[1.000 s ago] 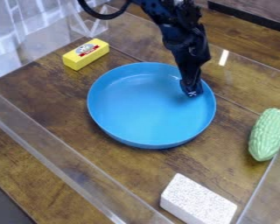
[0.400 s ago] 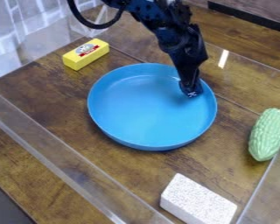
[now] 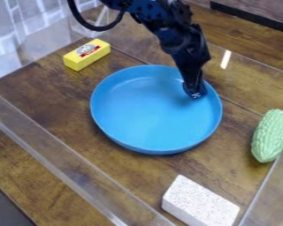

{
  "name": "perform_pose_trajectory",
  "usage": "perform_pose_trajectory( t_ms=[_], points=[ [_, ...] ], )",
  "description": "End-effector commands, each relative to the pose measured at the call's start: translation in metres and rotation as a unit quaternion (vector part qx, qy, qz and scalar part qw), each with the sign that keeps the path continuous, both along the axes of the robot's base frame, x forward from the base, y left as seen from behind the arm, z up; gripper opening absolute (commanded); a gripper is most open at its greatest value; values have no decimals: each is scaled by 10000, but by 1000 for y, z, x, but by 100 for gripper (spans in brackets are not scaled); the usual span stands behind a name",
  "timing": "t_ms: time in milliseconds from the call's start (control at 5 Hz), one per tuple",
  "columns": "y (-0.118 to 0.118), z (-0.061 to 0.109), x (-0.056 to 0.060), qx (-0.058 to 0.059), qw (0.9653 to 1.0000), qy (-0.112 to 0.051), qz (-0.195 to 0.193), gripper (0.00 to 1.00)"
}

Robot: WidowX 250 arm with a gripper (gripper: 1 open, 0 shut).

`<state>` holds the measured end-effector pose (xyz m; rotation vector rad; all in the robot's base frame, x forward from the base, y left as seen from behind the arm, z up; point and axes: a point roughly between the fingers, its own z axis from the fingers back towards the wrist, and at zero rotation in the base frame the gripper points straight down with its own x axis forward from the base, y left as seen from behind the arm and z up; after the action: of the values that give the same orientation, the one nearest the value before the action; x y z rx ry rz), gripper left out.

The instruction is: Remove the green object from inside the blue tray and put it on the table

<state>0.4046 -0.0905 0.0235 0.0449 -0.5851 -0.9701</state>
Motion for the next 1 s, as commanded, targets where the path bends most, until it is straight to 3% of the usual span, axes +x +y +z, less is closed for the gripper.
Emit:
perform_pose_trajectory(
  t_ms=[0, 200, 800],
  points=[
    [-16, -14, -14, -97, 9996, 273, -37, 100],
    [-10, -16, -10, -158, 9993, 310, 168, 100],
    [-25, -24, 5, -155, 9961, 412, -771, 100]
  ],
)
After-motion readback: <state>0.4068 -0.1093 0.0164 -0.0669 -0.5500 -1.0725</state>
